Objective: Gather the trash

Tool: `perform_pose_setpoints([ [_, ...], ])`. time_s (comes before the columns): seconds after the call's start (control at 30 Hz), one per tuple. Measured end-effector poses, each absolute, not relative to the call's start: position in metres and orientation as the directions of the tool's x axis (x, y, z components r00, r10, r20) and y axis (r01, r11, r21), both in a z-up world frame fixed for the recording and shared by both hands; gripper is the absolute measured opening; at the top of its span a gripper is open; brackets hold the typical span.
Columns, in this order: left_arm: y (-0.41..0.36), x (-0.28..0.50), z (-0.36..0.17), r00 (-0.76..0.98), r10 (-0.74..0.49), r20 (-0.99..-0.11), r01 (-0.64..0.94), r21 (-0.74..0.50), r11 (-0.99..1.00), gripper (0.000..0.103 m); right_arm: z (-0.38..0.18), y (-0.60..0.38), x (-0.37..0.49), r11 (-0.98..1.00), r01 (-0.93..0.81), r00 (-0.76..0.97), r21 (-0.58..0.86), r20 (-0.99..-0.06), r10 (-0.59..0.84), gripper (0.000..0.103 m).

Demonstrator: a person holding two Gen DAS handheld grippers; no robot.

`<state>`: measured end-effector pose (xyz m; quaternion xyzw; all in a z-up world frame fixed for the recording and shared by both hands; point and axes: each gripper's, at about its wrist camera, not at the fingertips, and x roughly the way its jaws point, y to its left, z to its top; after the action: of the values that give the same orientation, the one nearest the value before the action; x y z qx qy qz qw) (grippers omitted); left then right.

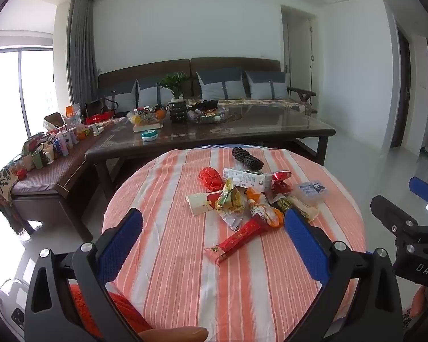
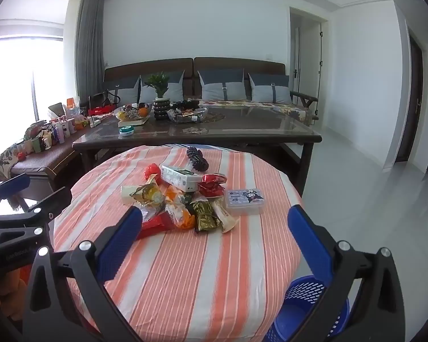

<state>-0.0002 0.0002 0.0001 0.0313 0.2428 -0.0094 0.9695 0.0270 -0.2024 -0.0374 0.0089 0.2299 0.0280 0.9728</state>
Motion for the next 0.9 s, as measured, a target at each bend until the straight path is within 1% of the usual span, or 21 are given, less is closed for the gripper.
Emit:
perform_pose_setpoints([
  [0.9, 0.005, 0.008, -0.011, 0.873, -0.008, -0.487, 0.036, 0.048, 0.998, 0.099, -0.04, -0.204, 0.03, 0.998, -0.052, 0.889, 0.03, -0.455, 0.06, 0.098],
])
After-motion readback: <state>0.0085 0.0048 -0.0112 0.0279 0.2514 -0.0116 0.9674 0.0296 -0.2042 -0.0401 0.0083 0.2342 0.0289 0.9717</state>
